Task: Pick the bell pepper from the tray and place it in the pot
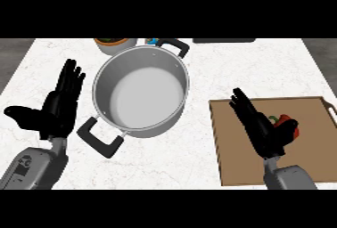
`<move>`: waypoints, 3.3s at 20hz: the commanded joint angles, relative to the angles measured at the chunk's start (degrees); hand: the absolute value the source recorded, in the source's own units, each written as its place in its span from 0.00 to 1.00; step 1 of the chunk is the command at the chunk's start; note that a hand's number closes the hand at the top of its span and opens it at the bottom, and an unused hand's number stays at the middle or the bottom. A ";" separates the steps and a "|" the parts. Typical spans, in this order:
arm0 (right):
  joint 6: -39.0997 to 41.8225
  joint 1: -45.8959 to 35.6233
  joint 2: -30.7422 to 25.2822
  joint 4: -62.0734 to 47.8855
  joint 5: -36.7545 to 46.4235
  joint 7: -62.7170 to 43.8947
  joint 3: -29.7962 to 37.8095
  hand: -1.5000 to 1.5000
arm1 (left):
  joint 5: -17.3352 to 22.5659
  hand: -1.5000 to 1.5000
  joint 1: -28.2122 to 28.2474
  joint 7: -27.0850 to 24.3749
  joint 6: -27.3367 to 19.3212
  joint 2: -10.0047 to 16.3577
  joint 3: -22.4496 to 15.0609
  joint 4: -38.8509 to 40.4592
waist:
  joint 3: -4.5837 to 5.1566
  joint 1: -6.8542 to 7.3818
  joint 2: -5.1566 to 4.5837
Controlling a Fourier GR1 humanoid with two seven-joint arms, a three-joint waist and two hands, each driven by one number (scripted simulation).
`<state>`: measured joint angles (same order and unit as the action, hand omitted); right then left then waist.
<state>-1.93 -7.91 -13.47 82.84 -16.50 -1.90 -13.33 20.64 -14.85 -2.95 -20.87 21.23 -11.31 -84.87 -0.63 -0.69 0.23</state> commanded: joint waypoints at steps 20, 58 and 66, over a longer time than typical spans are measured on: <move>-15.19 14.10 -22.42 15.87 32.02 13.68 9.77 0.00 | -9.39 0.50 10.41 21.56 -0.47 13.96 -0.11 4.15 | 0.73 -0.14 0.15; 22.56 -0.41 -19.81 9.17 53.37 -23.96 4.21 0.00 | -18.94 0.50 10.92 20.66 7.68 4.73 8.56 5.41 | 0.64 0.89 -0.25; 22.40 2.79 -19.97 8.68 58.34 -18.96 7.83 0.00 | -21.19 0.50 5.85 23.05 10.78 4.21 12.46 8.52 | 0.65 0.37 -0.22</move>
<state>18.84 -7.81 -32.91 88.71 40.61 -21.39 -7.20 -0.25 -5.65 20.98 -12.33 25.41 -1.64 -80.84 -0.01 0.08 -0.01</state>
